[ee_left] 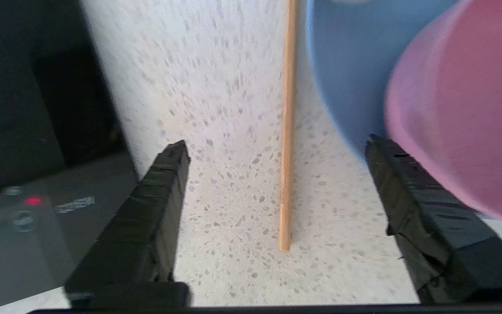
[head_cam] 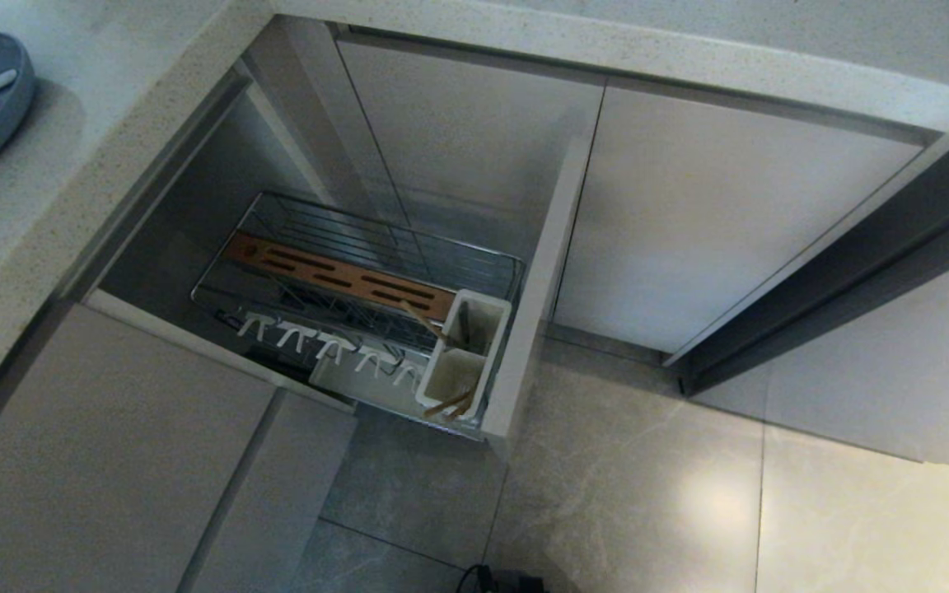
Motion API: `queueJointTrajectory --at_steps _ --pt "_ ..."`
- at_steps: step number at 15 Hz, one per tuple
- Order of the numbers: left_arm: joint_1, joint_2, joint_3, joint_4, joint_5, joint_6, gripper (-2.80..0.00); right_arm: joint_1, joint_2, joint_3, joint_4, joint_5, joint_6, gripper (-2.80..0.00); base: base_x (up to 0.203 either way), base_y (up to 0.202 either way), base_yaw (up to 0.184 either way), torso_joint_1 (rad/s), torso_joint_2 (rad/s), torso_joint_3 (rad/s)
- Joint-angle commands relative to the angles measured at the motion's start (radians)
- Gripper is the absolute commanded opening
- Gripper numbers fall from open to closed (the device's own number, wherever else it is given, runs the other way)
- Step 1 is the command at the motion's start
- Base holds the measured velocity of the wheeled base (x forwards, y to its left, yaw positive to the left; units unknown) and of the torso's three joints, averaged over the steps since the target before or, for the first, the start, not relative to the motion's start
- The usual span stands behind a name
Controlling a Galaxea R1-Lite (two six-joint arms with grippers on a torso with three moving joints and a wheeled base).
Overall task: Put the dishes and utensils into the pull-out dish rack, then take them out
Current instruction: Take the chopsticks out of the cupboard
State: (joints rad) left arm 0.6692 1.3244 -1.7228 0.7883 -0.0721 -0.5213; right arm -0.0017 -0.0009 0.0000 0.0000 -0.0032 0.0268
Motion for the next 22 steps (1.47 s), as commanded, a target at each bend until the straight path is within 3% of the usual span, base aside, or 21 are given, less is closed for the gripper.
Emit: queueJointTrajectory --at_steps 1,2,3,10,13,16,19,22 --pt "0.018 -0.039 -0.014 0.003 0.008 -0.001 0.00 0.000 -0.001 0.000 0.000 0.000 0.001 -2.80 0.000 0.000 0.000 0.000 0.00 0.000" --pt "0.024 -0.057 -0.016 0.003 0.012 0.001 0.00 0.000 -0.001 0.000 0.000 0.000 0.001 -2.80 0.000 0.000 0.000 0.000 0.00 0.000" --pt "0.025 -0.074 -0.024 0.003 0.015 0.002 -2.80 0.000 -0.001 0.000 0.000 0.000 0.000 -2.80 0.000 0.000 0.000 0.000 0.00 0.000" --pt "0.020 -0.184 -0.081 0.000 0.017 0.027 -2.80 0.000 -0.001 0.000 0.000 0.000 0.001 -2.80 0.000 0.000 0.000 0.000 0.00 0.000" --pt "-0.046 -0.235 -0.081 -0.002 0.008 0.067 -2.80 0.000 -0.001 0.000 0.000 0.000 0.001 -2.80 0.000 0.000 0.000 0.000 0.00 0.000" --pt "-0.221 -0.263 -0.079 0.001 -0.004 0.093 -2.80 0.000 -0.001 0.000 0.000 0.000 0.000 -2.80 0.000 0.000 0.000 0.000 0.00 0.000" --pt "-0.441 -0.266 -0.076 0.024 -0.016 0.097 -2.80 0.000 -0.001 0.000 0.000 0.000 0.000 -2.80 0.000 0.000 0.000 0.000 0.00 0.000" --pt "-0.628 -0.228 -0.075 0.123 -0.069 0.091 -2.80 0.000 -0.001 0.000 0.000 0.000 0.001 -2.80 0.000 0.000 0.000 0.000 0.00 0.000"
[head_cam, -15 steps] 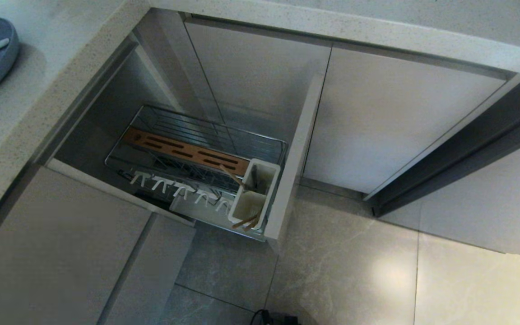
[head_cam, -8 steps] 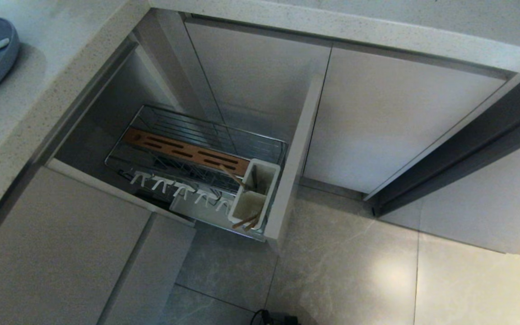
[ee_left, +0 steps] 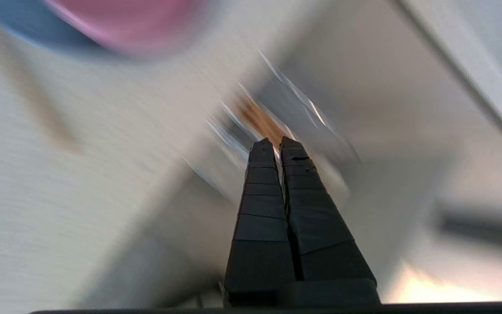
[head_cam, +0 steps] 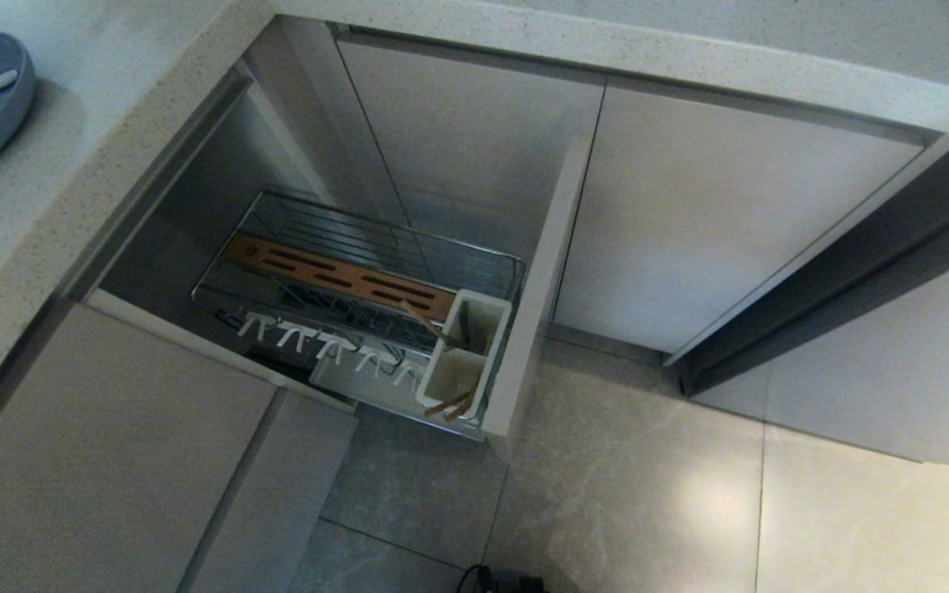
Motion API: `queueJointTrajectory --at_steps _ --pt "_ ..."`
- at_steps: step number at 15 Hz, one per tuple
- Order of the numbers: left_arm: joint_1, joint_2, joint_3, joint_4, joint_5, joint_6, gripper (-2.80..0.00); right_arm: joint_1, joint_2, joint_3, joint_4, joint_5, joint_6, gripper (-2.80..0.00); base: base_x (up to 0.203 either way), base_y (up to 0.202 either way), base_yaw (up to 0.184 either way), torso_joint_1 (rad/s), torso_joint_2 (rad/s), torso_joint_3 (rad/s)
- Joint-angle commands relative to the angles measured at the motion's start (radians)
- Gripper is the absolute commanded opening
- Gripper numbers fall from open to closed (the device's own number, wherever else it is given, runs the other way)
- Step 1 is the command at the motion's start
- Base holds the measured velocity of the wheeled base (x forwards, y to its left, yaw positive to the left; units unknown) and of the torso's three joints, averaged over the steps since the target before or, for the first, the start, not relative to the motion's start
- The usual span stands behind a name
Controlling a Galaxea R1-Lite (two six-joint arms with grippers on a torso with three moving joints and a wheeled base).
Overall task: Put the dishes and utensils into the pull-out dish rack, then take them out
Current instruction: Take the chopsticks out of the cupboard
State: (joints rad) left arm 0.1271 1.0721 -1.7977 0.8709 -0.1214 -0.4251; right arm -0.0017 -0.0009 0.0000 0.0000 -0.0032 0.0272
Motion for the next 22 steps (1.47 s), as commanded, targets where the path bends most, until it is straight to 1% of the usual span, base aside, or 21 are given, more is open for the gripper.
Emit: queueJointTrajectory --at_steps 1,3,5,6,9,14,16,18,20,21,22 --pt "-0.120 0.054 -0.003 0.096 -0.055 -0.008 -2.80 0.000 -0.001 0.000 0.000 0.000 0.000 -2.80 0.000 0.000 0.000 0.000 0.00 0.000" --pt "-0.171 0.110 -0.004 0.202 -0.145 -0.011 -2.80 0.000 -0.001 0.000 0.000 0.000 0.000 -2.80 0.000 0.000 0.000 0.000 0.00 0.000" --pt "-0.189 0.156 -0.005 0.268 -0.210 -0.007 -2.80 0.000 -0.001 0.000 0.000 0.000 0.000 -2.80 0.000 0.000 0.000 0.014 0.00 0.001" --pt "-0.199 0.181 -0.005 0.295 -0.233 -0.005 -2.80 0.000 -0.001 0.000 0.000 0.000 0.000 -2.80 0.000 0.000 0.000 0.000 0.00 0.000" --pt "-0.238 0.253 -0.004 0.346 -0.245 -0.006 -2.80 0.000 -0.001 0.000 0.000 0.000 0.000 -2.80 0.000 0.000 0.000 0.000 0.00 0.000" --pt "-0.289 0.459 -0.010 0.371 -0.244 -0.013 -2.80 0.000 -0.001 0.000 0.000 0.000 -0.001 -2.80 0.000 0.000 0.000 0.000 0.00 0.000" --pt "-0.310 0.534 -0.041 0.373 -0.244 -0.016 -2.80 0.000 -0.001 0.000 0.000 0.000 0.000 -2.80 0.000 0.000 0.000 0.000 0.00 0.000" --pt "-0.345 0.614 -0.111 0.365 -0.242 -0.042 -2.80 0.000 -0.001 0.000 0.000 0.000 0.000 -2.80 0.000 0.000 0.000 0.000 0.00 0.000" --pt "-0.392 0.652 -0.124 0.314 -0.239 -0.061 -2.80 0.000 -0.001 0.000 0.000 0.000 -0.001 -2.80 0.000 0.000 0.000 0.000 0.00 0.000" --pt "-0.407 0.661 -0.124 0.302 -0.240 -0.089 -2.80 0.000 -0.001 0.000 0.000 0.000 0.000 -2.80 0.000 0.000 0.000 0.000 0.00 0.000" --pt "-0.411 0.663 -0.124 0.296 -0.241 -0.097 -2.80 0.000 -0.001 0.000 0.000 0.000 -0.001 -2.80 0.000 0.000 0.000 0.000 0.00 0.000"
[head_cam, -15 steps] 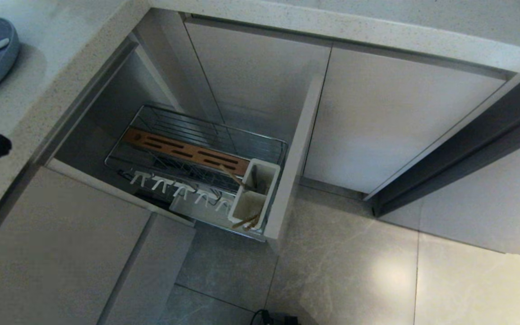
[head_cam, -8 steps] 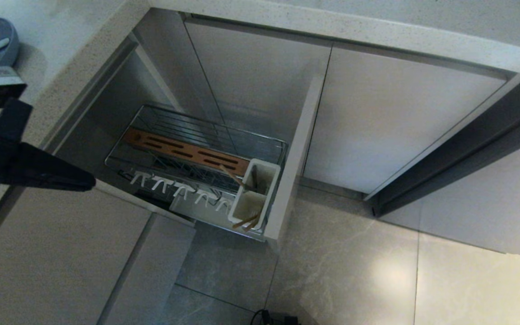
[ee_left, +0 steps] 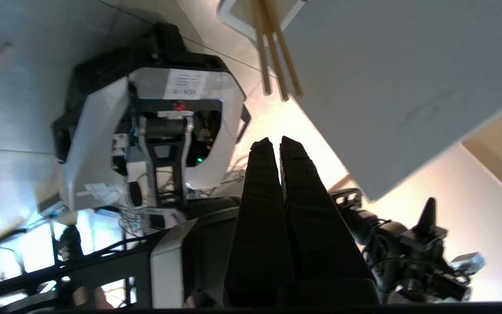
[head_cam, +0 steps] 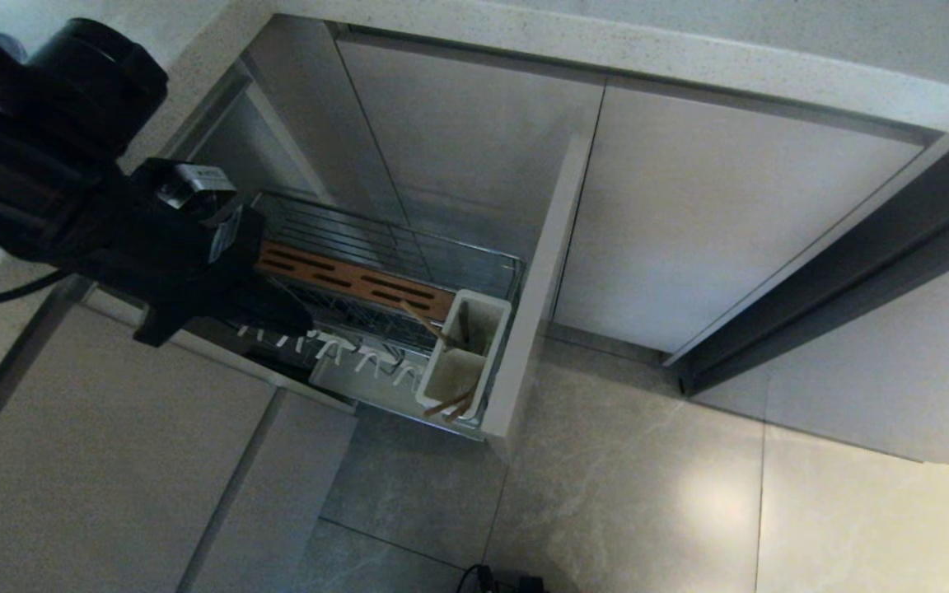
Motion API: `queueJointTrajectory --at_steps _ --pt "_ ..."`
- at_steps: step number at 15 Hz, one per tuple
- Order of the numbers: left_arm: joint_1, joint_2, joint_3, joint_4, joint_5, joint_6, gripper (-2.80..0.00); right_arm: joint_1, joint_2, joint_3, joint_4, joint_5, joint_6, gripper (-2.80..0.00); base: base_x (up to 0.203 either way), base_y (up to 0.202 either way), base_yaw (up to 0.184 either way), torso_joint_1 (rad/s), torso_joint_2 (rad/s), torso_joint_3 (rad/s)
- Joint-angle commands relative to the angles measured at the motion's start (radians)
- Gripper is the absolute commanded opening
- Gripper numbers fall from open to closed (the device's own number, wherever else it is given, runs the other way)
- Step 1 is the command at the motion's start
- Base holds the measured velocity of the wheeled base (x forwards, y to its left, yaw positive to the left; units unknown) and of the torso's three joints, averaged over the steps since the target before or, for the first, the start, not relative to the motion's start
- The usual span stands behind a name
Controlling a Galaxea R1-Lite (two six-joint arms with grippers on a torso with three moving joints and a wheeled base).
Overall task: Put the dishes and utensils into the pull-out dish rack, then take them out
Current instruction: Take the chopsticks out of the cupboard
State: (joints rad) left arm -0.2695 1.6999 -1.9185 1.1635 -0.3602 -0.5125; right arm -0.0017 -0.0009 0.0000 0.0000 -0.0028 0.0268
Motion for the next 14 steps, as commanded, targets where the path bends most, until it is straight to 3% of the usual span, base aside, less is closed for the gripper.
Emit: queueJointTrajectory --at_steps 1,6,11,14 --pt "-0.033 0.045 -0.003 -0.013 -0.004 -0.032 -2.80 0.000 -0.001 0.000 0.000 0.000 0.001 -2.80 0.000 0.000 0.000 0.000 0.00 0.000" --pt "-0.058 0.068 -0.002 -0.113 0.000 -0.107 -2.80 0.000 -0.001 0.000 0.000 0.000 -0.001 -2.80 0.000 0.000 0.000 0.000 0.00 0.000" --pt "-0.085 0.097 -0.004 -0.162 0.083 -0.115 -2.80 0.000 -0.001 0.000 0.000 0.000 0.001 -2.80 0.000 0.000 0.000 0.000 0.00 0.000" --pt "-0.092 0.115 -0.004 -0.166 0.088 -0.110 -2.80 0.000 -0.001 0.000 0.000 0.000 -0.001 -2.80 0.000 0.000 0.000 0.000 0.00 0.000"
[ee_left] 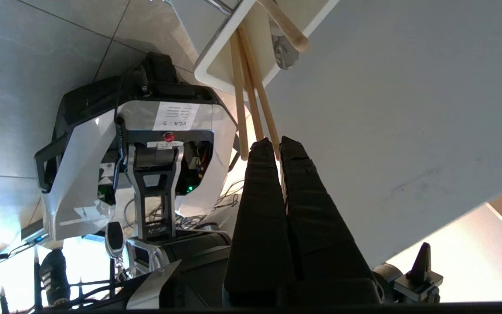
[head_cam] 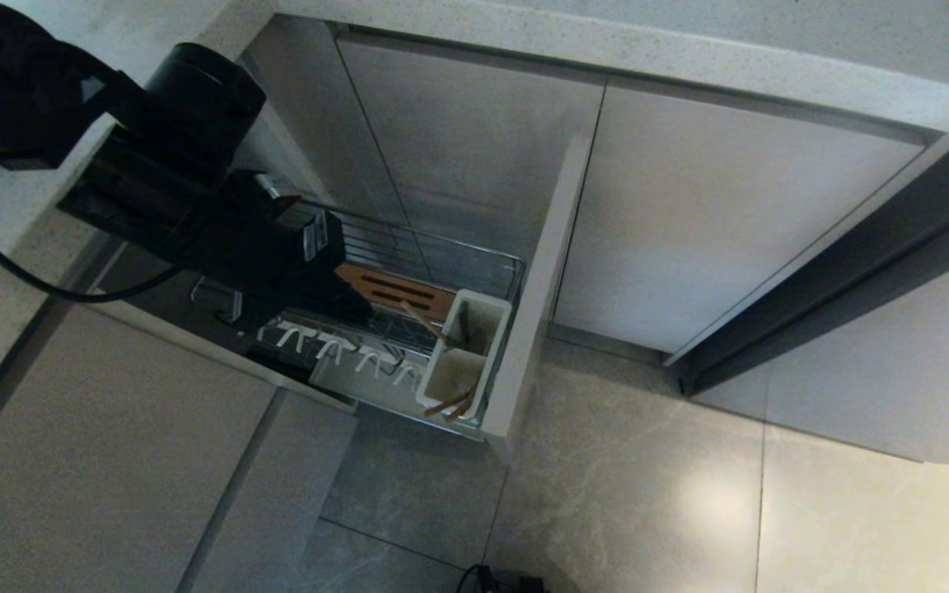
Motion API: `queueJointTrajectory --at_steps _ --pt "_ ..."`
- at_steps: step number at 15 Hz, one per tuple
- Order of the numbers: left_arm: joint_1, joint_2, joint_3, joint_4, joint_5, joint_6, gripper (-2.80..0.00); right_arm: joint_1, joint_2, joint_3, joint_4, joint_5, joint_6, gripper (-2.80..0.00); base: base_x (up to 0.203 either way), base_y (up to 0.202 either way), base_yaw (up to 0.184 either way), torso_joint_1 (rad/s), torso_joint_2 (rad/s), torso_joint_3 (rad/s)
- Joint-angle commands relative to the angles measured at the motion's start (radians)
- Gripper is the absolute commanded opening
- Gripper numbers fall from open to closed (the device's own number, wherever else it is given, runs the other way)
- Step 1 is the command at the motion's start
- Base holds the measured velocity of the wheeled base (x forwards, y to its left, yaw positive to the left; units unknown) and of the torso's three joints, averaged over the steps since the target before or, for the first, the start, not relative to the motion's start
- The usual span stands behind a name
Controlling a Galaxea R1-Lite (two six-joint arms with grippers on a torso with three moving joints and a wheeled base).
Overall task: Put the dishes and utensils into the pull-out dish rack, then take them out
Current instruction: Take the chopsticks out of the cupboard
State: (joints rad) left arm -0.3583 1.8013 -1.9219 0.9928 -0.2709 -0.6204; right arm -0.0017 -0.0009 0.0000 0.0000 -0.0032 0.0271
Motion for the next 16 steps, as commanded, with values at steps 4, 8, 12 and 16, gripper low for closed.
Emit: queueJointTrajectory --at_steps 4,8,12,16 --pt "-0.017 0.041 0.000 -0.034 -0.002 -0.006 0.00 0.000 -0.001 0.000 0.000 0.000 0.000 -2.80 0.000 0.000 0.000 0.000 0.00 0.000" --pt "-0.022 0.074 -0.002 -0.073 -0.001 -0.007 0.00 0.000 -0.001 0.000 0.000 0.000 0.000 -2.80 0.000 0.000 0.000 0.000 0.00 0.000" --pt "-0.022 0.100 -0.003 -0.100 0.000 -0.003 0.00 0.000 -0.001 0.000 0.000 0.000 0.000 -2.80 0.000 0.000 0.000 0.000 0.00 0.000" --pt "-0.022 0.125 -0.003 -0.158 -0.010 -0.004 0.00 0.000 -0.001 0.000 0.000 0.000 0.000 -2.80 0.000 0.000 0.000 0.000 0.00 0.000"
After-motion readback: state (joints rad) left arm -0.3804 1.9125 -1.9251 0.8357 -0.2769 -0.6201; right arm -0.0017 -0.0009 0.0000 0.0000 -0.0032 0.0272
